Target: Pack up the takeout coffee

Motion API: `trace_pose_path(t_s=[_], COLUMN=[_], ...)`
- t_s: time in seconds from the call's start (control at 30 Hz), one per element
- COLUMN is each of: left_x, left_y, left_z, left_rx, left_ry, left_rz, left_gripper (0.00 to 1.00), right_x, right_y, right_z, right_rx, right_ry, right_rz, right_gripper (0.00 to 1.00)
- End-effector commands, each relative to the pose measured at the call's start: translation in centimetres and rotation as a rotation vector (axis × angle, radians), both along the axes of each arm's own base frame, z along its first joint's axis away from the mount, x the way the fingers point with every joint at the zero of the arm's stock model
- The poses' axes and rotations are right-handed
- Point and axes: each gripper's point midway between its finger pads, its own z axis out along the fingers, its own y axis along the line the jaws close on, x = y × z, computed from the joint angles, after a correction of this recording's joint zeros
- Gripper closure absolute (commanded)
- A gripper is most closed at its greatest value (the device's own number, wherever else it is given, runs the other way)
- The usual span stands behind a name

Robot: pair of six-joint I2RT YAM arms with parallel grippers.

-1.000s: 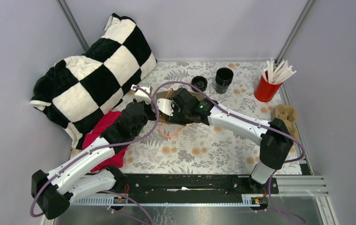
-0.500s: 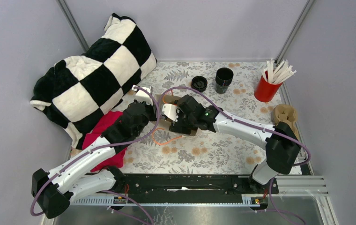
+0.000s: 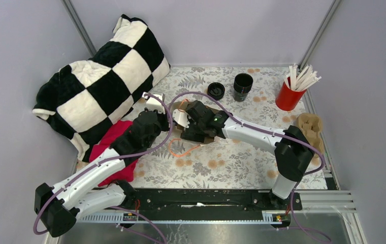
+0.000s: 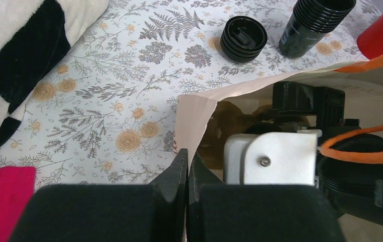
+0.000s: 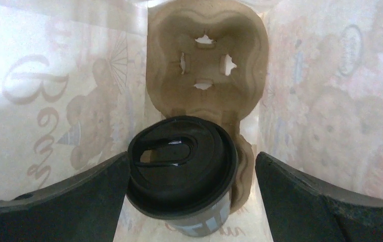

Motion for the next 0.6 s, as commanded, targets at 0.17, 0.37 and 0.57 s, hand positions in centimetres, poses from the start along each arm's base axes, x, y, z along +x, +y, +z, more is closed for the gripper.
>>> trace_pose_path(t_s=[0.17, 0.37, 0.57], left_x=[-0.3, -0.2, -0.2], left_y=[-0.9, -1.0, -1.0], left_z=[0.6, 0.6, 0.6], left_rx=[0.018, 0.022, 0.027], left_ry=[-0.016, -0.011, -0.006], left_rz=[-0.059, -0.059, -0.061], left_gripper=[1.0, 1.0, 1.0], right_x=[2.5, 3.2, 3.9], right_y=[-2.2, -3.2, -3.6], right_z=[-2.5, -3.5, -3.8], right_rx=[-0.125, -0.175, -0.209], right_ry=[-0.001, -0.023, -0.043], right_rz=[-0.072, -0.119, -0.149], right_gripper=[0.0, 0.0, 0.0])
